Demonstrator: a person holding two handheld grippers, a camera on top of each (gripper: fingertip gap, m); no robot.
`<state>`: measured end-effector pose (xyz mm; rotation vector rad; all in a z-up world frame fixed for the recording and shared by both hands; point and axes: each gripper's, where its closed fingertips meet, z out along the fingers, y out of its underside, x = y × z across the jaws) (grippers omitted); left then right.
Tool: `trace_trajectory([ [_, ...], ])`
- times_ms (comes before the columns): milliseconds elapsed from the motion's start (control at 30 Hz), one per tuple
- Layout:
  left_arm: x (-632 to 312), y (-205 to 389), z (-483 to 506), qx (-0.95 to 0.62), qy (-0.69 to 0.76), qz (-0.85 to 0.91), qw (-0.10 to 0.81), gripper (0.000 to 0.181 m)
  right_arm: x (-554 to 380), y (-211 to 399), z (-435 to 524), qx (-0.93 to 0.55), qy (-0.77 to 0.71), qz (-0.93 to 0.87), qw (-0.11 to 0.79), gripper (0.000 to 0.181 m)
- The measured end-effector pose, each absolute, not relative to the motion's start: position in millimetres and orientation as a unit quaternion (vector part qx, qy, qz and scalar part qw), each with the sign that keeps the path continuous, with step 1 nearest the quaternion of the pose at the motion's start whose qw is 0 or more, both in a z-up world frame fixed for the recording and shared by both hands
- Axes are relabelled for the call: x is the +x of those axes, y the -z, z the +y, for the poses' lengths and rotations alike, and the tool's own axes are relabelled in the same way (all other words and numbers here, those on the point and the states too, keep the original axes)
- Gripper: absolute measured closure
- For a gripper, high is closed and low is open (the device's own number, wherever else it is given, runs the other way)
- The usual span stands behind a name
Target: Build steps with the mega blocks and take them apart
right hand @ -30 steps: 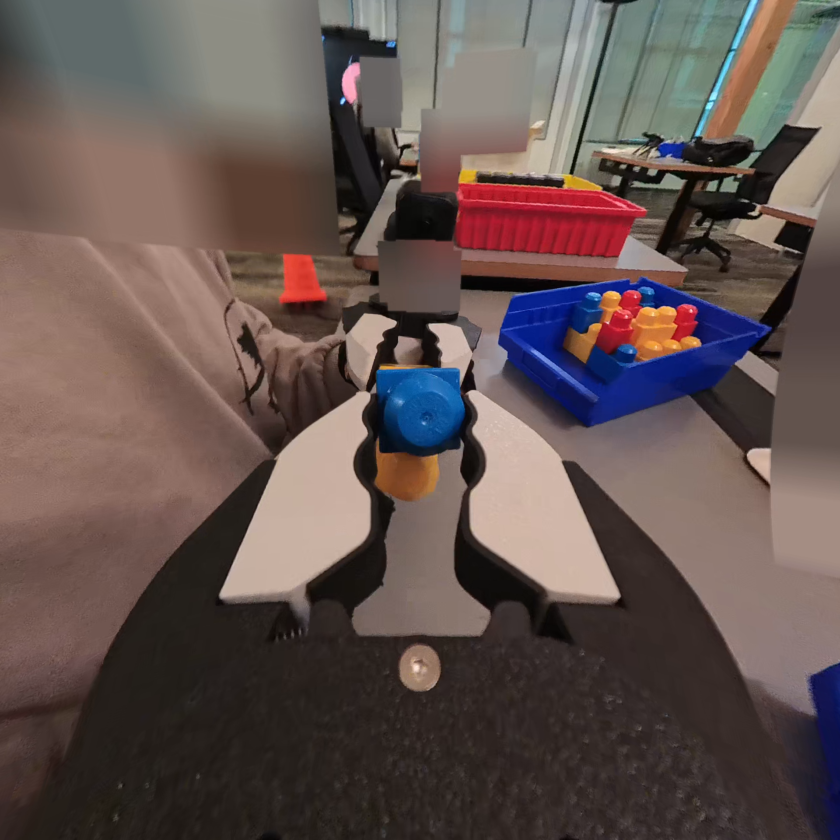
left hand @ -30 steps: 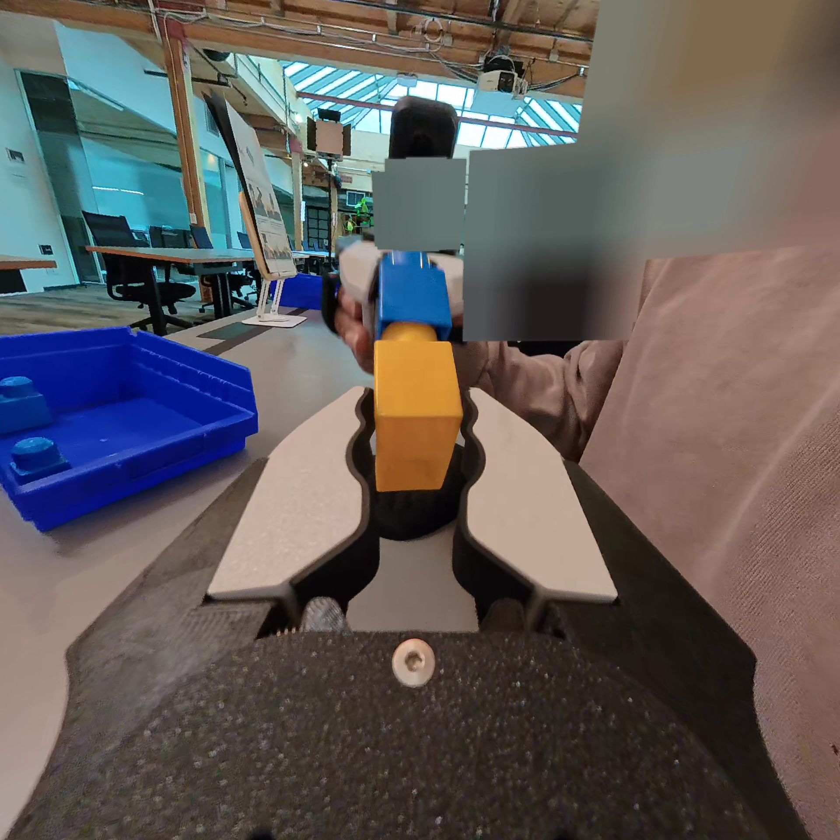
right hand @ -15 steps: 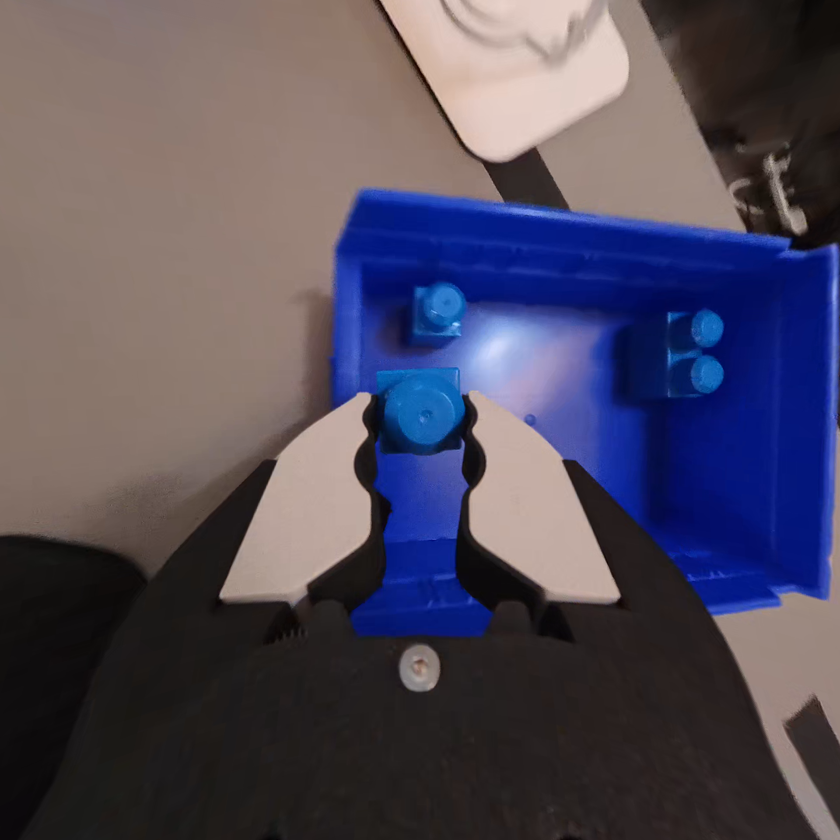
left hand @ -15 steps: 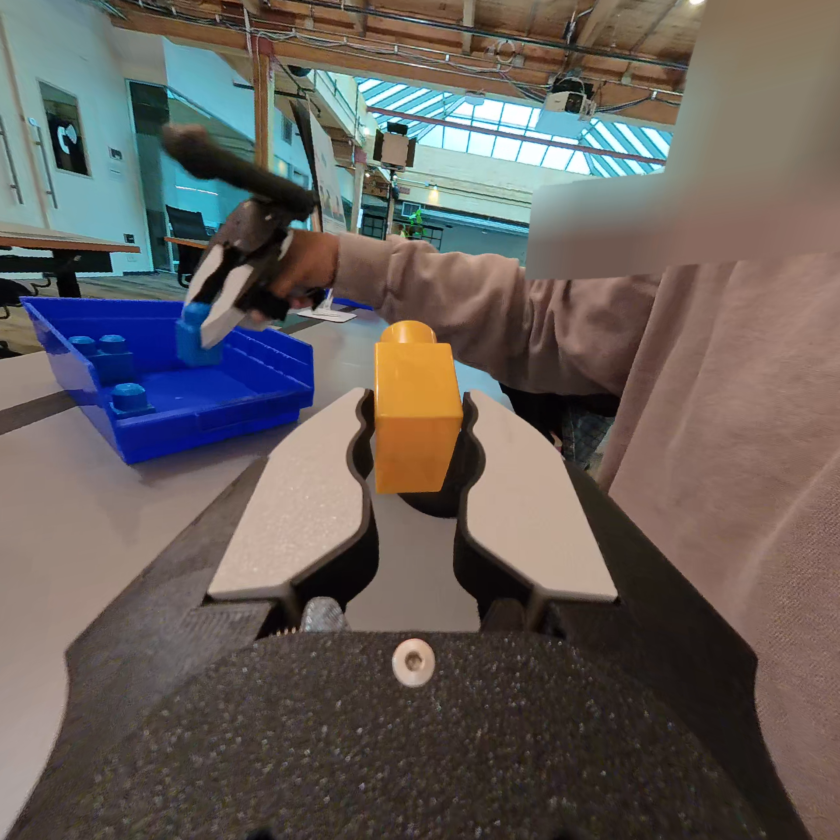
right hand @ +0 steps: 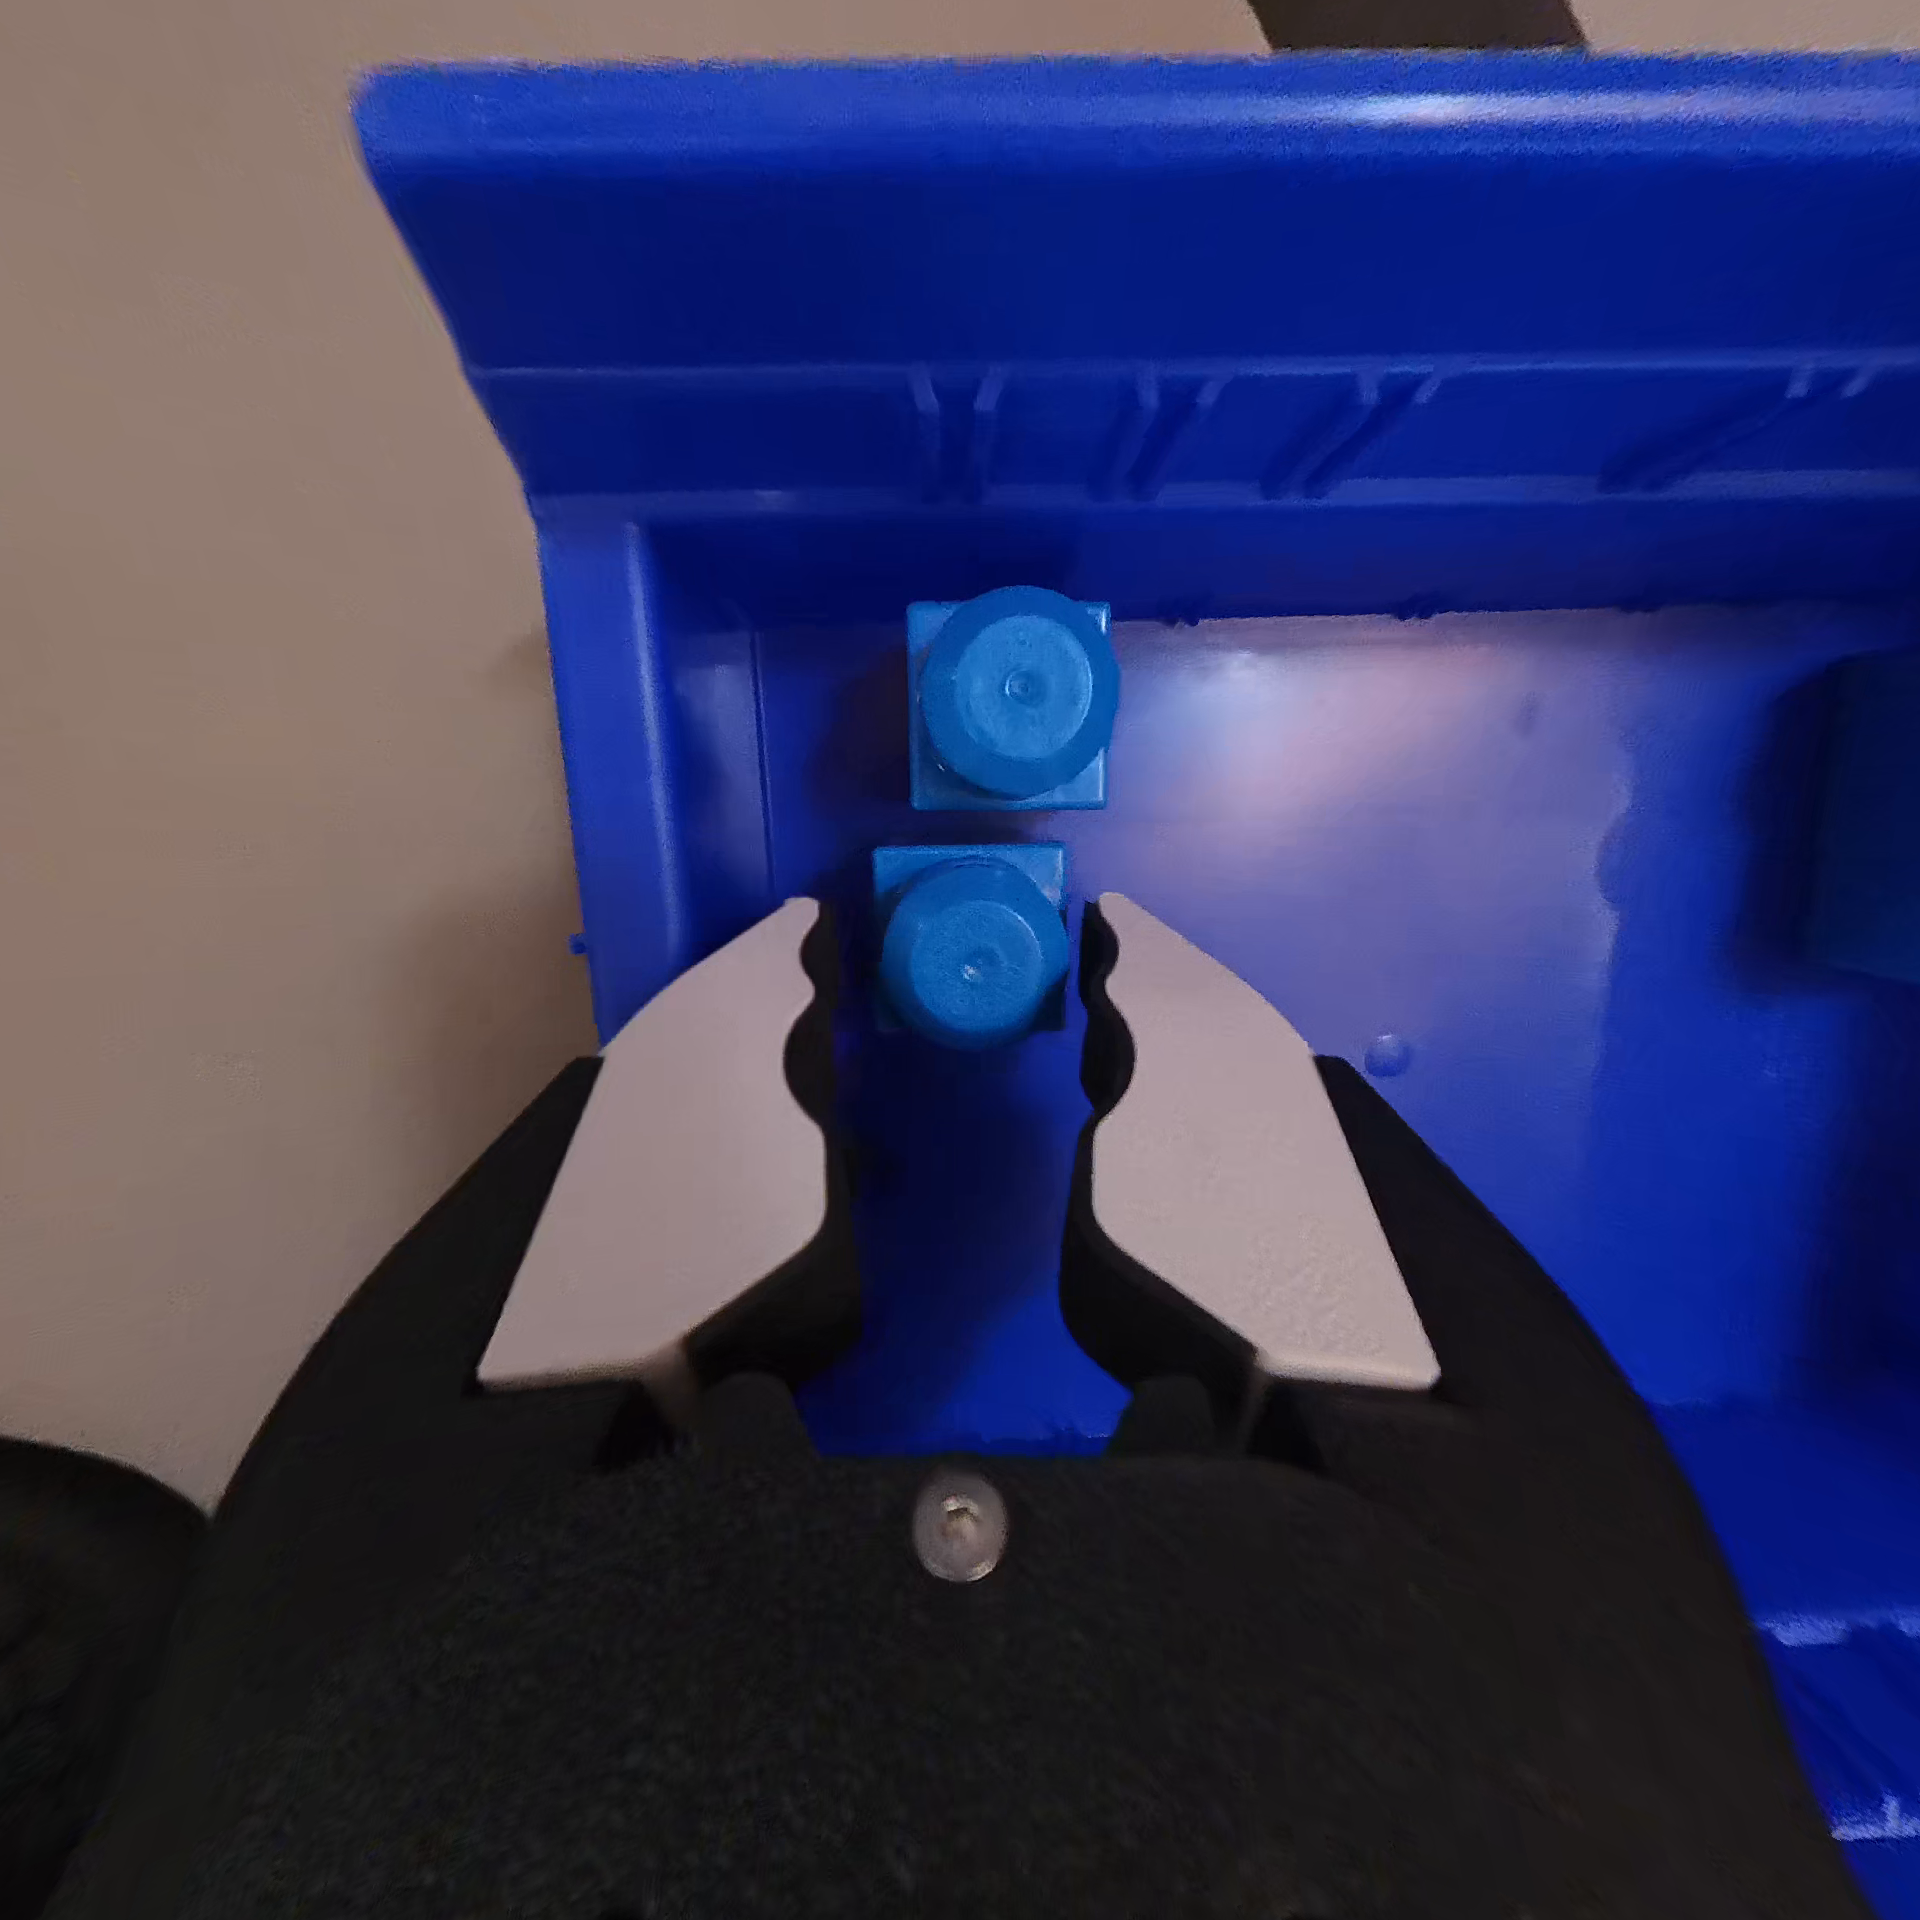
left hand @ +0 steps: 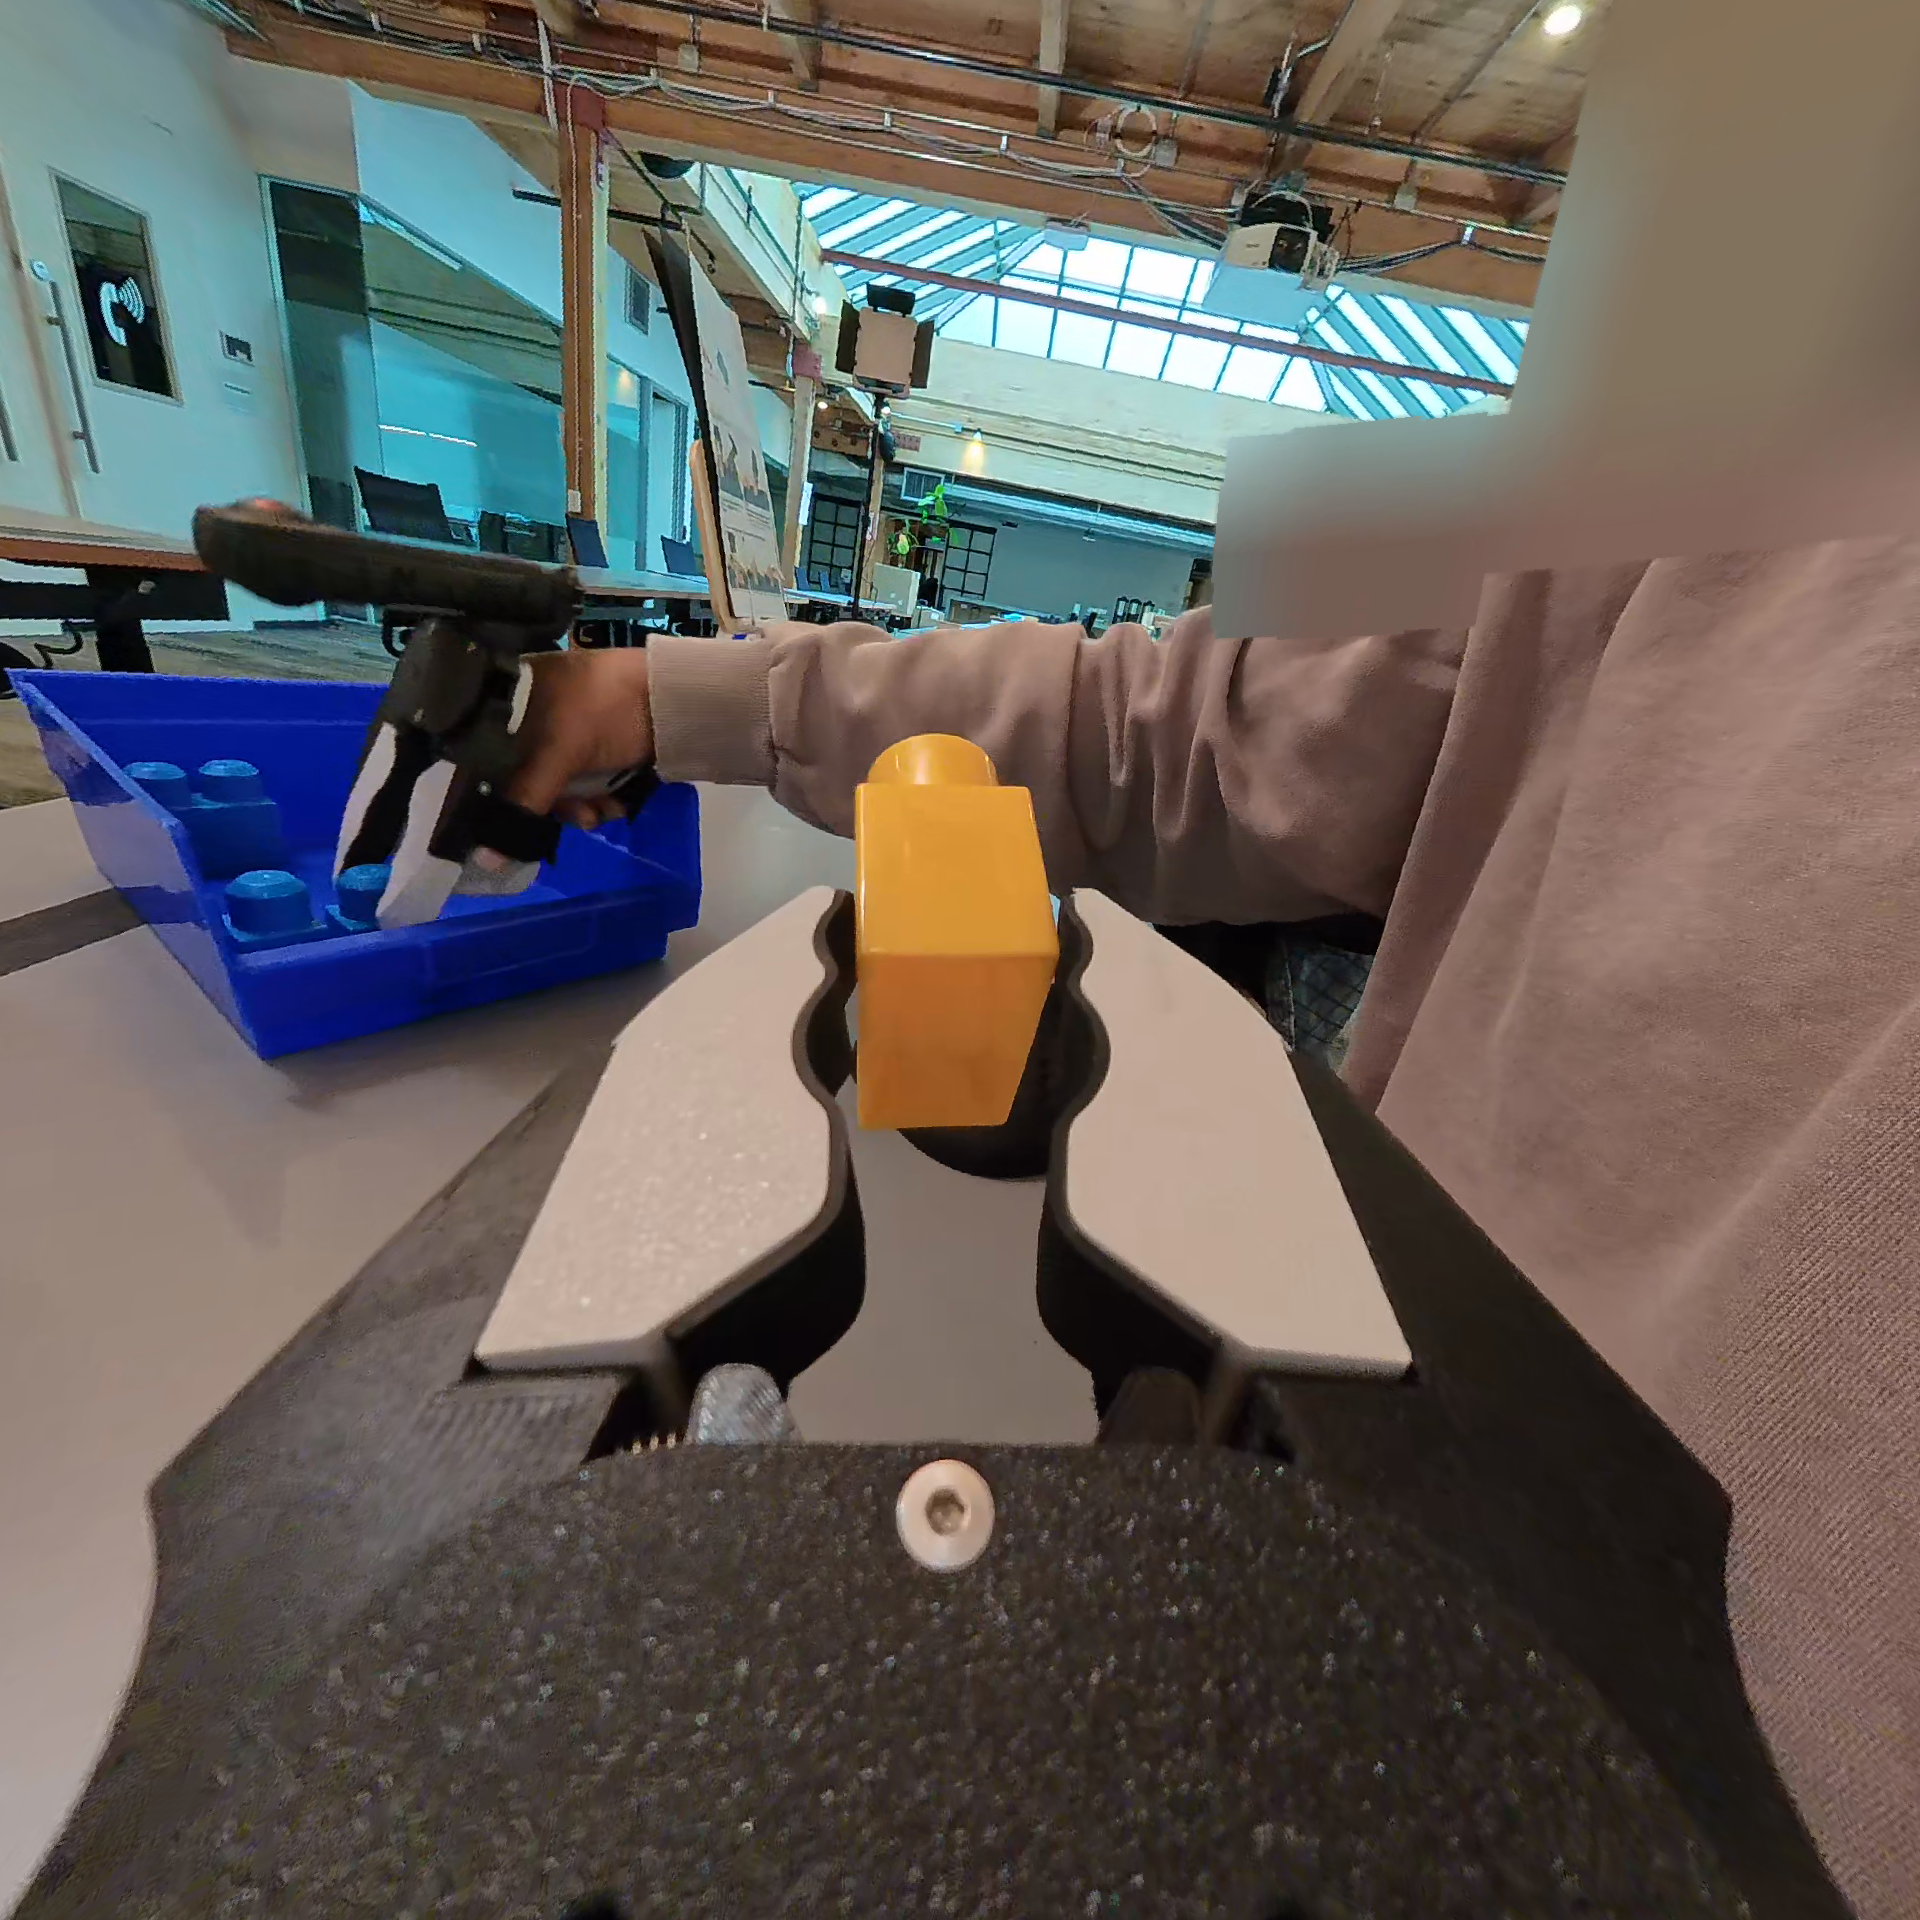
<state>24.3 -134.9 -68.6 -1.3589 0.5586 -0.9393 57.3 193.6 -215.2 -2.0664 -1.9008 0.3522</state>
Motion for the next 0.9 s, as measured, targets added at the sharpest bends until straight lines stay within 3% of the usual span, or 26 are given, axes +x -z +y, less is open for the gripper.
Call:
trace_trajectory([
  [167, 18, 68, -131, -0.599, 0.409, 0.229, 0.649, 0.144, 38, 149, 156, -0.657, -0.243, -0.676, 0.230, 0.131],
  [300, 17, 65, -131, -0.591, 0.419, 0.225, 0.652, 0.144, 35, 70, 25, -0.471, -0.444, -0.710, 0.277, 0.132],
  [467, 23, 55, -135, -0.562, 0.461, 0.221, 0.650, 0.144, 52, 62, -93, -0.383, -0.530, -0.716, 0.242, 0.131],
  [567, 29, 53, -138, -0.551, 0.479, 0.225, 0.645, 0.144, 50, 65, -127, -0.373, -0.554, -0.697, 0.260, 0.142],
  [600, 31, 52, -139, -0.546, 0.483, 0.227, 0.646, 0.144, 48, 66, -129, -0.375, -0.541, -0.699, 0.279, 0.159],
  [800, 32, 59, -129, -0.576, 0.424, 0.227, 0.661, 0.146, 61, 55, -98, -0.382, -0.474, -0.740, 0.285, 0.169],
  [900, 17, 54, -125, -0.572, 0.430, 0.194, 0.671, 0.157, 67, 42, -53, -0.414, -0.449, -0.733, 0.298, 0.169],
])
